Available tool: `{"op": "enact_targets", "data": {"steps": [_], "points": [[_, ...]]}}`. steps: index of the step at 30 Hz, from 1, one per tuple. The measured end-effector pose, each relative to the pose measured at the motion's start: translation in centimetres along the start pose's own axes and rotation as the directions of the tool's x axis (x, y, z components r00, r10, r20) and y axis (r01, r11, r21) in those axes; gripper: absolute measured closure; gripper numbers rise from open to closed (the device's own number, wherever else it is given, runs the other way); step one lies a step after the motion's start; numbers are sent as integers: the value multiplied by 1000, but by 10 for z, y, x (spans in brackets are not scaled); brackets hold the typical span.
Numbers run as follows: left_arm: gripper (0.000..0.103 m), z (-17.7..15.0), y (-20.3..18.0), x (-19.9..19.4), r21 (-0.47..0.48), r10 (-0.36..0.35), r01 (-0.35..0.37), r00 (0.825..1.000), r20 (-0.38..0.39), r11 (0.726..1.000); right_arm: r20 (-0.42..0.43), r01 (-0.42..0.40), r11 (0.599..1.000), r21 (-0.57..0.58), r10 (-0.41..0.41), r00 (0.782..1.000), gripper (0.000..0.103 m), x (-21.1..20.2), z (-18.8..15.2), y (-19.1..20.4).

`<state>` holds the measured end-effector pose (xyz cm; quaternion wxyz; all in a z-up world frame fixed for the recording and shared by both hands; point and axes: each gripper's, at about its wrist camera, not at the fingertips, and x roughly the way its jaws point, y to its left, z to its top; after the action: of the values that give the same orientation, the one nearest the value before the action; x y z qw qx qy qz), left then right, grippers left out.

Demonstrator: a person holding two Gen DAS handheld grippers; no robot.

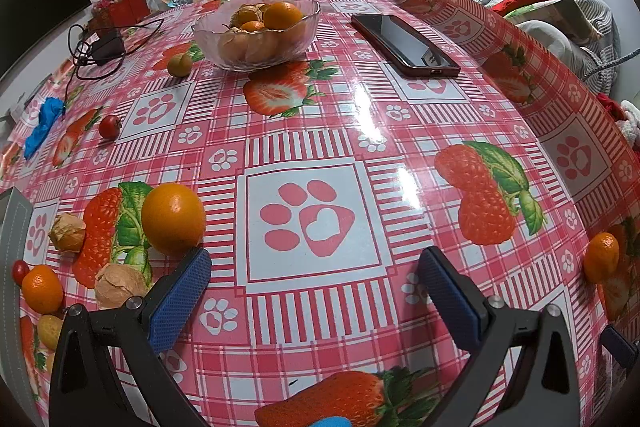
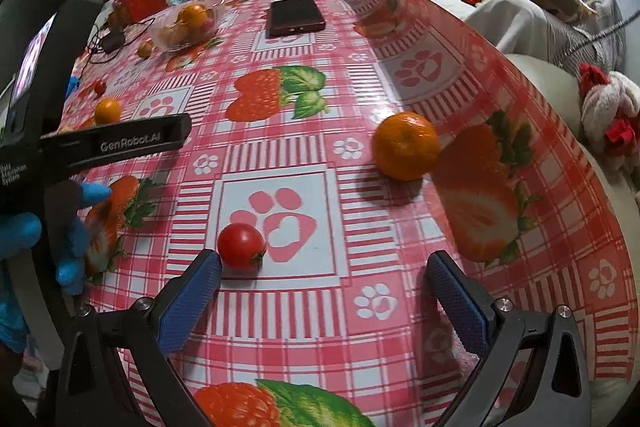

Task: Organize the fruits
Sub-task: 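Move the right tool to the tangerine and close it around the fruit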

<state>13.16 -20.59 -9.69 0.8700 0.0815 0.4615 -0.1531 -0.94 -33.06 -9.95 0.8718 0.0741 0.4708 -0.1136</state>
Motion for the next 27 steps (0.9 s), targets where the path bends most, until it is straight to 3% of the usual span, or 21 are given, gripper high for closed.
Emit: {"op": "enact_targets", "data": {"steps": [4,11,17,20,27], "points": [[0,0,0,0,0,0,0,1000,0,1000,1,-2,1000,6,2,1000,0,-1,0,-1],[0,-6,-2,-6,28,-9,10,1000,-12,1000,21,-64,984,169,61,998,0,-14,10,-38],[0,-27,-23,-45,174,-32,23,998,50,984,22,-82,968,239,79,997,0,-16,19,-59],[0,-41,-24,-56,223,-53,43,998,37,974,13,-93,960,263,93,996,0,-12,22,-65],[0,-61,5,-63,128,-66,72,997,-46,989,-1,-52,979,200,53,999,0,4,41,-61]]}}
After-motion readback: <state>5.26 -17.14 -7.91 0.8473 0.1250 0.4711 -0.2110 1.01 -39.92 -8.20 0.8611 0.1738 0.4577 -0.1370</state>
